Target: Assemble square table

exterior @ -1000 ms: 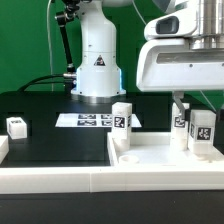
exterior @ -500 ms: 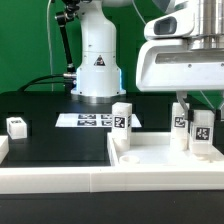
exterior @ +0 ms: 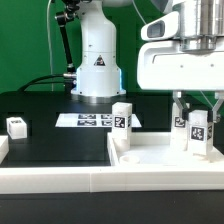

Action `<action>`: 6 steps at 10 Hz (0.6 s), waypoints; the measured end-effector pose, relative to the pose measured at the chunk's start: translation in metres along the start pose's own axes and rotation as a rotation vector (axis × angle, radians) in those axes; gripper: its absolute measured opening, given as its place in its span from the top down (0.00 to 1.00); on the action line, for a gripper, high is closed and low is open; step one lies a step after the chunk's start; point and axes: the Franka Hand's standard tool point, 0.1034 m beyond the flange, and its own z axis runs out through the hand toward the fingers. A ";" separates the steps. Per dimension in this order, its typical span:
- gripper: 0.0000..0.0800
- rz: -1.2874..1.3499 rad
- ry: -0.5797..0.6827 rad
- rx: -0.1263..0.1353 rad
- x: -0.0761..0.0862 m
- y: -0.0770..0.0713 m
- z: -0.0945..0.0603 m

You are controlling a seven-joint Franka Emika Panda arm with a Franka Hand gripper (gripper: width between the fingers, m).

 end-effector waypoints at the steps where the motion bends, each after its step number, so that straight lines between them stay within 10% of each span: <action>1: 0.64 0.101 -0.001 -0.001 0.001 0.001 0.000; 6: 0.64 0.561 -0.030 -0.019 -0.001 0.005 0.001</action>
Offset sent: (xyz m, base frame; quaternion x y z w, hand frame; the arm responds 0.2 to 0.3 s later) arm -0.0073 0.0011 -0.0081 -0.0224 -0.0059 0.2478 0.9685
